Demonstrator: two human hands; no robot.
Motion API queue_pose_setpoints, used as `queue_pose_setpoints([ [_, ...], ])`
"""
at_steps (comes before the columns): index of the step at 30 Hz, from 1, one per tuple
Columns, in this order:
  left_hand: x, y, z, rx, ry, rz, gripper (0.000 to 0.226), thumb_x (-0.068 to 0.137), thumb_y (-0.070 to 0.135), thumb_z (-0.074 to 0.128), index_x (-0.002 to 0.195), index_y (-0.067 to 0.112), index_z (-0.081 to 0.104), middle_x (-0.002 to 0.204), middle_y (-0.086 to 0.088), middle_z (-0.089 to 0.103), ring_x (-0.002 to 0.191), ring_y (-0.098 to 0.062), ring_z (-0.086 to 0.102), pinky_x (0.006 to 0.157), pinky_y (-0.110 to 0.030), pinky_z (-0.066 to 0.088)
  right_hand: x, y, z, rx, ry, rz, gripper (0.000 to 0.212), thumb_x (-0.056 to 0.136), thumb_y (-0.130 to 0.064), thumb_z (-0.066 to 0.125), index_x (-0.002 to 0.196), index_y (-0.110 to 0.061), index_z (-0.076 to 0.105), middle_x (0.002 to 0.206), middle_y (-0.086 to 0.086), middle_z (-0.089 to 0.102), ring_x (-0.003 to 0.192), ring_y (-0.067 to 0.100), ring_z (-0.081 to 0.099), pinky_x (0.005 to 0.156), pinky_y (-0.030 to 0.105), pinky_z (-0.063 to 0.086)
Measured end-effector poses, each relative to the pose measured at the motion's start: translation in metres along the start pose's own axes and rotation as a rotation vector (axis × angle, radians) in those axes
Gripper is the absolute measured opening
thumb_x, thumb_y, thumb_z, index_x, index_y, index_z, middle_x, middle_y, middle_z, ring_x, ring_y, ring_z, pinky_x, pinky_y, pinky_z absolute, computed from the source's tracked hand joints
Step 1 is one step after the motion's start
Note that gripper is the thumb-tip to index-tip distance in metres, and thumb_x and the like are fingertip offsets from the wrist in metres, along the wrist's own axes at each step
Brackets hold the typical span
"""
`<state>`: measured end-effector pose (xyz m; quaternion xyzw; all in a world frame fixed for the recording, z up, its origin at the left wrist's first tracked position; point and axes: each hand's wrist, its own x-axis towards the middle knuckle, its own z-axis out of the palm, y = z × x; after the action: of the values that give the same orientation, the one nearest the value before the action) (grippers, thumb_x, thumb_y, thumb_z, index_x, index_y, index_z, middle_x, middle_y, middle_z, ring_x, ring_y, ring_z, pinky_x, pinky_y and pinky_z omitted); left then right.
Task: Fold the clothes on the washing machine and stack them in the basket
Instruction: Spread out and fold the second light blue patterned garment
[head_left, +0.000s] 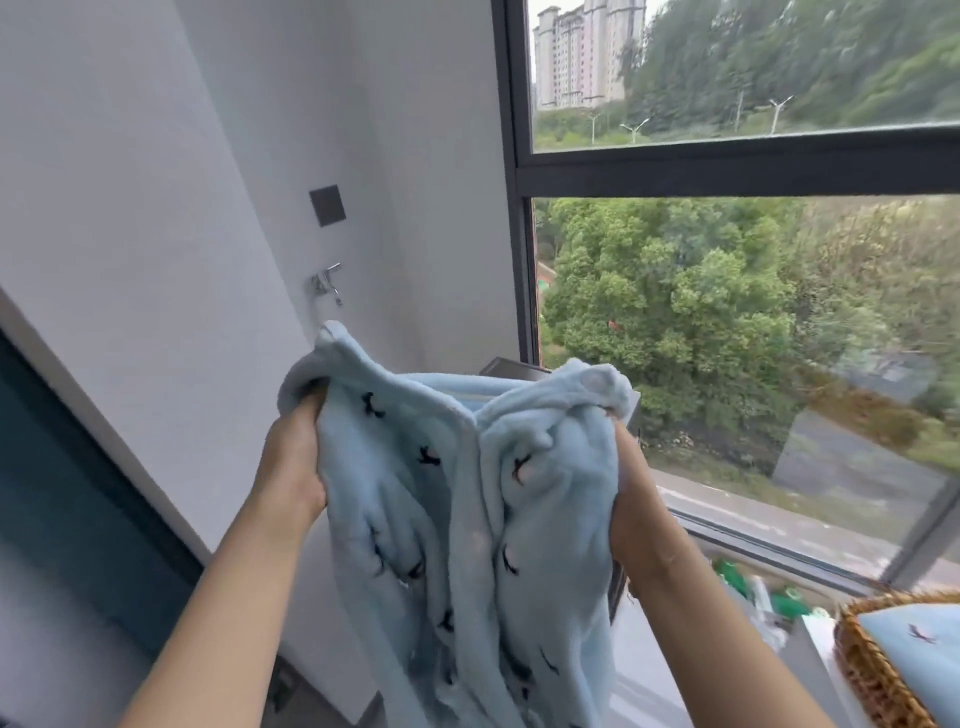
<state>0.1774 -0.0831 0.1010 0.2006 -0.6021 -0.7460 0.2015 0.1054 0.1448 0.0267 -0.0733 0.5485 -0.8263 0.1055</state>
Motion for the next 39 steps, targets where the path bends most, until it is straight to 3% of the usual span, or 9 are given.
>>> queue_pose_setpoints([
  [3,0.08,-0.006,0.002,0.515,0.162,0.36,0.039,0.087,0.044,0.057,0.061,0.015,0.053,0.06,0.002,0.054,0.059,-0.019,0.047,0.057,-0.032,0.04,0.05,0.001,-0.003,0.441,0.155,0.045,0.035,0.098,-0.021,0.038,0.07,-0.012,0.057,0.059,0.002,0.055,0.052,0.011,0.057,0.051,0.018,0.048],
  [7,0.243,-0.047,0.026,0.818,-0.009,0.531,0.022,0.087,0.038,0.063,0.093,0.017,0.065,0.085,-0.005,0.067,0.082,-0.028,0.06,0.072,-0.036,0.046,0.148,0.058,-0.027,0.243,0.485,0.07,0.01,0.082,-0.02,0.063,0.074,-0.013,0.062,0.074,0.006,0.059,0.071,0.02,0.053,0.058,0.029,0.048],
  [11,0.335,-0.166,0.016,1.291,-0.343,0.24,0.074,0.087,0.041,0.065,0.145,0.006,0.033,0.138,-0.023,0.043,0.128,-0.037,0.041,0.104,-0.041,0.032,0.192,0.159,-0.035,-0.43,0.921,0.336,0.031,0.065,-0.022,0.061,0.096,-0.025,0.064,0.115,0.013,0.063,0.102,0.034,0.059,0.091,0.045,0.051],
  [15,0.356,-0.261,-0.029,1.489,-0.61,-0.122,0.092,0.082,0.064,0.056,0.151,0.018,0.015,0.155,-0.008,0.02,0.142,-0.028,0.022,0.112,-0.043,0.026,0.198,0.213,-0.005,-0.801,0.796,0.53,0.056,0.078,-0.014,0.061,0.133,-0.02,0.05,0.136,0.01,0.043,0.129,0.031,0.034,0.103,0.037,0.031],
  [19,0.354,-0.295,-0.051,1.525,-0.486,0.086,0.095,0.073,0.073,0.058,0.145,0.016,0.034,0.156,-0.003,0.024,0.139,-0.027,0.028,0.107,-0.046,0.031,0.196,0.232,-0.012,-1.054,0.805,0.475,0.061,0.078,-0.019,0.068,0.135,-0.019,0.046,0.144,0.005,0.039,0.135,0.023,0.03,0.106,0.032,0.025],
  [25,0.352,-0.317,-0.062,1.162,-0.339,0.345,0.049,0.076,0.043,0.069,0.099,-0.001,0.064,0.103,-0.02,0.061,0.092,-0.042,0.058,0.082,-0.048,0.046,0.206,0.231,-0.039,-1.43,0.688,0.502,0.082,0.081,-0.044,0.068,0.148,-0.023,0.026,0.159,0.001,0.015,0.147,0.02,0.012,0.117,0.041,0.01],
  [29,0.36,-0.308,-0.069,1.147,-0.449,0.168,0.037,0.08,0.017,0.076,0.109,0.0,0.06,0.107,-0.022,0.056,0.103,-0.042,0.054,0.091,-0.049,0.043,0.213,0.223,-0.038,-1.498,0.594,0.474,0.066,0.076,-0.043,0.068,0.134,-0.022,0.043,0.138,0.003,0.042,0.13,0.025,0.036,0.106,0.038,0.024],
  [34,0.355,-0.282,-0.073,1.548,-0.518,0.059,0.047,0.087,0.056,0.057,0.114,0.017,0.058,0.115,-0.006,0.064,0.112,-0.029,0.056,0.094,-0.04,0.039,0.228,0.199,-0.036,-1.554,0.394,0.743,0.046,0.072,-0.045,0.067,0.109,-0.021,0.058,0.114,0.002,0.063,0.108,0.024,0.057,0.085,0.032,0.04],
  [39,0.363,-0.26,-0.07,1.048,-0.621,-0.036,0.052,0.077,0.073,0.043,0.086,0.028,0.066,0.084,0.005,0.07,0.087,-0.022,0.067,0.078,-0.042,0.054,0.221,0.168,-0.032,-1.162,0.201,0.824,0.023,0.064,-0.026,0.077,0.073,-0.013,0.06,0.083,0.001,0.056,0.081,0.017,0.052,0.066,0.026,0.04],
])
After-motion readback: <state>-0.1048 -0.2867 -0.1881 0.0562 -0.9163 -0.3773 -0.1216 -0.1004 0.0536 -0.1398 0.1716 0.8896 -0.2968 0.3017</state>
